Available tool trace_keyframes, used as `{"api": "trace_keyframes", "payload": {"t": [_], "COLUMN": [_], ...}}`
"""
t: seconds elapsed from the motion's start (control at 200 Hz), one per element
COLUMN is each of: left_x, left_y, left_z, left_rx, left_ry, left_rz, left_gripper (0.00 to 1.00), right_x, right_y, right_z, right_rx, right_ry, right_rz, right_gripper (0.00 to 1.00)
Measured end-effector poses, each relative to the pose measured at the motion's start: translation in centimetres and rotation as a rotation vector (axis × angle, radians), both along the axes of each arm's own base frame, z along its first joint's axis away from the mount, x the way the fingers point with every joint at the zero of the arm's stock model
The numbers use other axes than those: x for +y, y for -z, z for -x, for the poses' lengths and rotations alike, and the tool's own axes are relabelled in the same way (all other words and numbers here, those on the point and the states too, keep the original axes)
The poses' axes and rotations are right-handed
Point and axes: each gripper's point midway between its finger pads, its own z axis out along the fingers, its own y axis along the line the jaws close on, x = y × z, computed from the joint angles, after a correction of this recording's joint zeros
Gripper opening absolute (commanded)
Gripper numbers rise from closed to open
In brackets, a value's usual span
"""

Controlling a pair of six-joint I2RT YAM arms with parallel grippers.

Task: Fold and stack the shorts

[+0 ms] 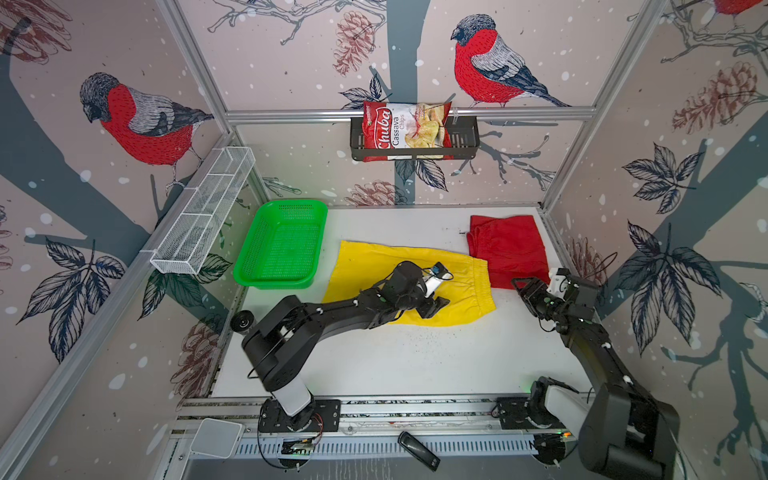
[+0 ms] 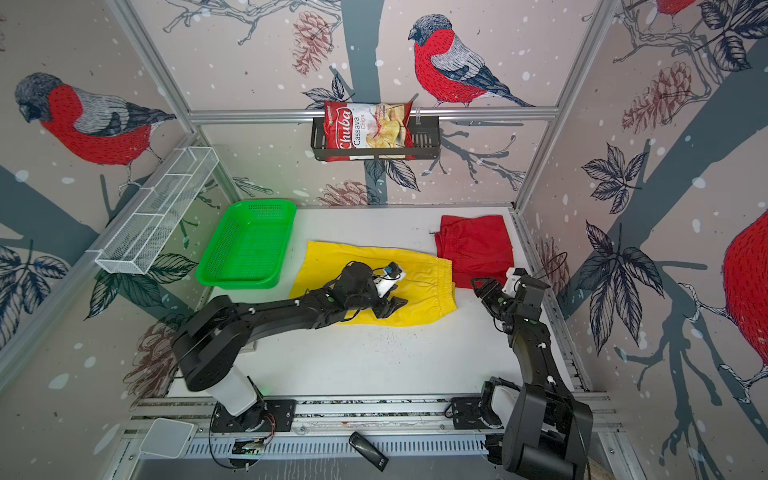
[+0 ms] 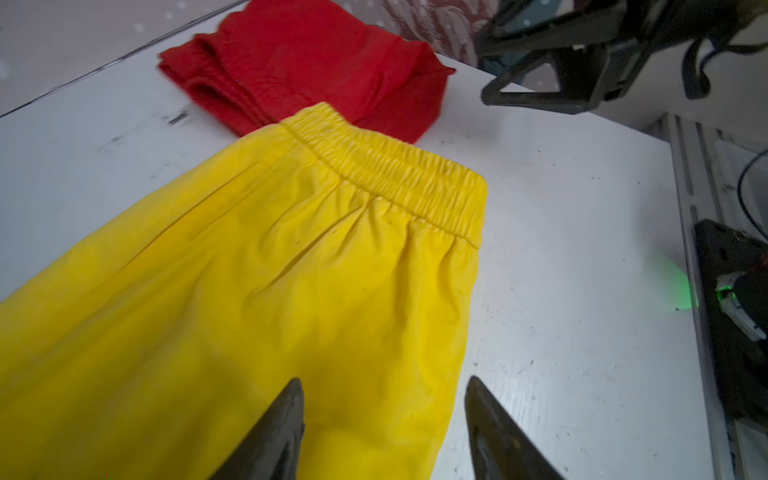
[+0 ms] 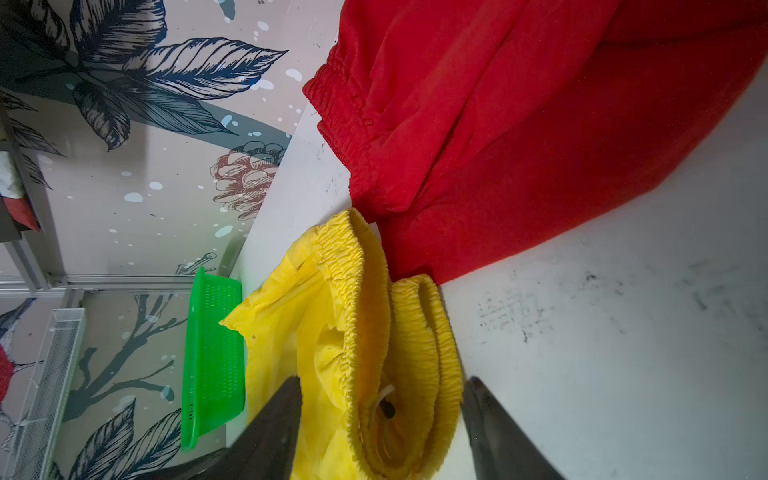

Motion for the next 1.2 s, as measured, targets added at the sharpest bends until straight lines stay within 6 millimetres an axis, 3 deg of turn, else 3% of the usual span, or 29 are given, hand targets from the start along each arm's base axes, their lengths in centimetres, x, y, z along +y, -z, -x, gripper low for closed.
{"api": "trace_keyframes", "payload": {"t": [0.215,0.44,0.635,0.745,0.921,1.201], "left_x": [-7.1,-9.9,-10.0,-10.0,-8.6,-8.0], "left_y": [1.9,6.1,9.6,9.7,9.8,8.6], "left_z": [1.9,2.8,2.3,1.6,1.6,2.5], "left_rx": [-0.125,-0.226,-0.286,-0.325,-0.335,-0.288], "left_ry": [0.208,0.282,0.253,0.207,0.143,0.110], "left_rz": [-0.004,-0.083,-0.171,-0.175,-0.149,-0.037], "left_gripper": [0.67,0.69,0.59,0.33,0.13,0.02], "right_x": [-0.6,-0.3,0.1,0.8,2.4,6.3], "right_y": [1.7,2.8,3.3,3.4,4.1,4.8], "right_z": [1.3,1.9,2.2,2.2,2.2,1.9], "right_rx": [0.010,0.036,0.039,0.040,0.083,0.158], "right_ry": [0.023,0.016,0.004,-0.020,-0.064,-0.143], "right_rz": [-0.039,-0.061,-0.067,-0.066,-0.085,-0.178], "right_gripper": [0.67,0.69,0.72,0.76,0.82,0.86]}}
